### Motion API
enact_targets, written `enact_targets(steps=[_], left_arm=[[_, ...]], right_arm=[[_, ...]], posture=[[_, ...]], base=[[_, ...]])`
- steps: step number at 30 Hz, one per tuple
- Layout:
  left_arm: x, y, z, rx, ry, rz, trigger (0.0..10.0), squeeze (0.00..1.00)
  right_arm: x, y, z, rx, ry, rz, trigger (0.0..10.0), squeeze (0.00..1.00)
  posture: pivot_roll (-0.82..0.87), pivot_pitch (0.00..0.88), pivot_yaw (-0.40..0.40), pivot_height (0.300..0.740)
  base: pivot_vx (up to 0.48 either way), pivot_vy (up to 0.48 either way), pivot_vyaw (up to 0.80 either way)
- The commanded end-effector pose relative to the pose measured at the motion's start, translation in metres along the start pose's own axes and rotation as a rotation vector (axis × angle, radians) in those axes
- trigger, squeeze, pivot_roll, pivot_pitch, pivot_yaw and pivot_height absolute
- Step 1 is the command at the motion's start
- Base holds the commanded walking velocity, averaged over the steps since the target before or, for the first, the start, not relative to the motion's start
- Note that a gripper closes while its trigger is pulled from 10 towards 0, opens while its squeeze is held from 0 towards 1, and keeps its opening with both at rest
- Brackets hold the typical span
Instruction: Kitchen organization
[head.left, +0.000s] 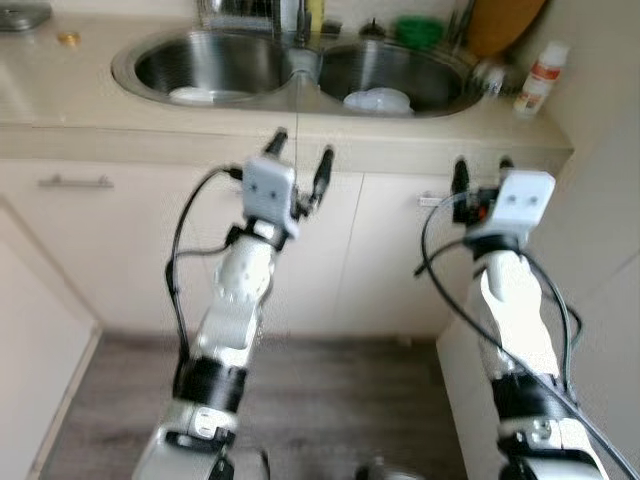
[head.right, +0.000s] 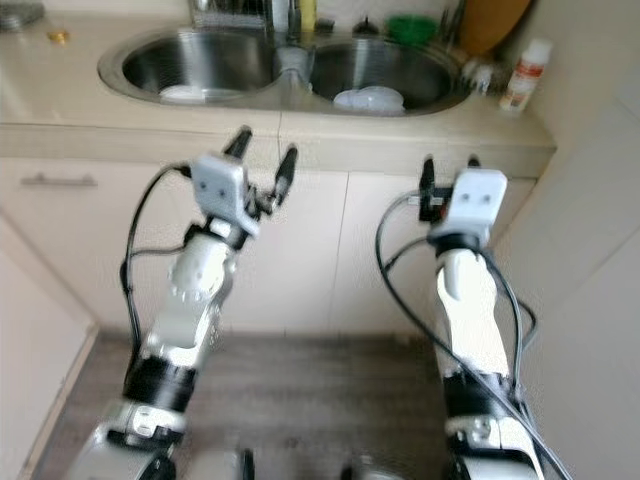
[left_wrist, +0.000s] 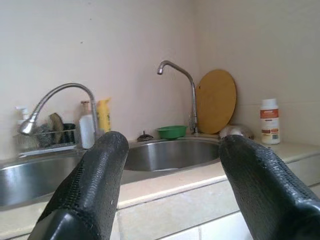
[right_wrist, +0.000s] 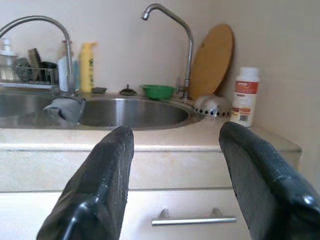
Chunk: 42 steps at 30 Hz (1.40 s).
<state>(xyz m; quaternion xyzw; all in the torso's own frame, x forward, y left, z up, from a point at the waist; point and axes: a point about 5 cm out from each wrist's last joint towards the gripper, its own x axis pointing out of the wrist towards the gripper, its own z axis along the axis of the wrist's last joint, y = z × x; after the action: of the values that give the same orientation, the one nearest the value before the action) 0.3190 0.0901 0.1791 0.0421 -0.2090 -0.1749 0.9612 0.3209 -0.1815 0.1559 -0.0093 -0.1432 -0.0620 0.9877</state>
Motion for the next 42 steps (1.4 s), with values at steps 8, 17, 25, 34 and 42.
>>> enact_targets(steps=[8, 17, 25, 34, 42], left_arm=[[0.003, -0.002, 0.002, 0.004, -0.005, -0.021, 10.0, 0.00], [0.003, -0.001, 0.003, 0.003, -0.004, -0.021, 10.0, 0.00], [0.003, -0.001, 0.003, 0.003, -0.004, -0.023, 10.0, 0.00], [0.003, -0.002, 0.002, 0.002, -0.002, -0.024, 10.0, 0.00], [0.002, -0.002, 0.002, 0.002, 0.001, -0.024, 10.0, 0.00]], right_arm=[[-0.001, 0.002, 0.002, -0.003, 0.002, 0.002, 10.0, 0.00], [-0.003, 0.002, 0.000, -0.007, 0.017, 0.003, 10.0, 0.00], [-0.003, 0.001, -0.004, -0.029, 0.041, 0.002, 10.0, 0.00], [-0.005, 0.001, -0.007, -0.035, 0.057, 0.007, 10.0, 0.00], [-0.006, 0.002, -0.009, -0.040, 0.070, 0.005, 10.0, 0.00]], posture=[[0.02, 0.000, -0.082, 0.740], [0.02, 0.000, -0.083, 0.740], [0.02, 0.000, -0.083, 0.740], [0.02, 0.000, -0.083, 0.740], [0.02, 0.000, -0.083, 0.740]], base=[[0.000, 0.480, 0.00], [0.000, 0.480, 0.00], [0.000, 0.480, 0.00], [0.000, 0.480, 0.00], [0.000, 0.480, 0.00]])
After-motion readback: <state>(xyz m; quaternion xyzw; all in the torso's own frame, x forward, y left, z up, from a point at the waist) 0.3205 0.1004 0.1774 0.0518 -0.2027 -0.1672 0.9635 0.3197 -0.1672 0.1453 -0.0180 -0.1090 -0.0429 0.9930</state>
